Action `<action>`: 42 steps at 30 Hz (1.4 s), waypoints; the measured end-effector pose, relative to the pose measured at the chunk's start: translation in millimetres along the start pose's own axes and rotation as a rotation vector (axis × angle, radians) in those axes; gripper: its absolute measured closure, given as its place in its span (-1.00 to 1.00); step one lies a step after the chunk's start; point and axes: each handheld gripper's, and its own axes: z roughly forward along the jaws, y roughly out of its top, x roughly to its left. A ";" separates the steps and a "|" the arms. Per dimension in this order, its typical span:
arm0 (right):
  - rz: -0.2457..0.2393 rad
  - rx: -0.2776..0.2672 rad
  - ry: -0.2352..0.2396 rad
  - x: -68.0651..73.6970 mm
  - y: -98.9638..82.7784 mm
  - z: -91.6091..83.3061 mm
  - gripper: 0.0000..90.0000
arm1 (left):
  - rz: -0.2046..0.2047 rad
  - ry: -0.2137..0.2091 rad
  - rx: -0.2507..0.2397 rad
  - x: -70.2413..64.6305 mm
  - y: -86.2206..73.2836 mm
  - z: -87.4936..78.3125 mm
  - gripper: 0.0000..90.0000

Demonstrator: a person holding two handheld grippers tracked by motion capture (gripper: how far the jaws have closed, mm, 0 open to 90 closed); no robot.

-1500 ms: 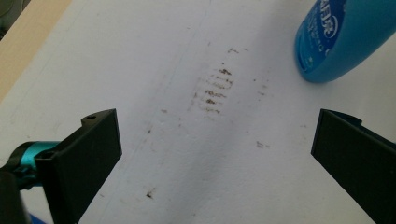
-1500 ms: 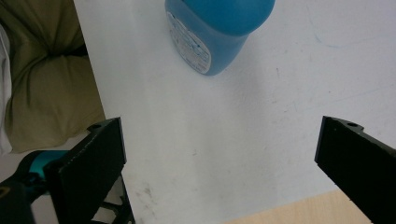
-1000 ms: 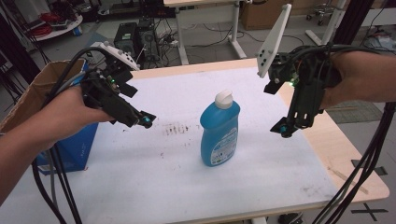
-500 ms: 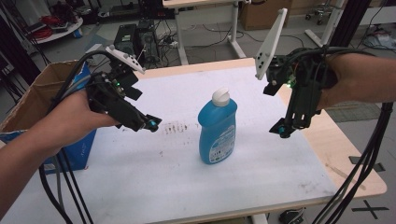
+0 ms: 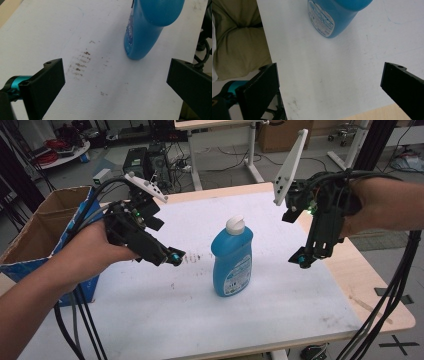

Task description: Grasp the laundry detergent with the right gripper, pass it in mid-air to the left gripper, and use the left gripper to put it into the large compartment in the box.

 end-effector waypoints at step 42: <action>0.008 -0.038 -0.009 0.0 -12.0 2.3 -0.98 | 0.018 -0.076 -0.057 -43.0 37.4 65.3 -0.96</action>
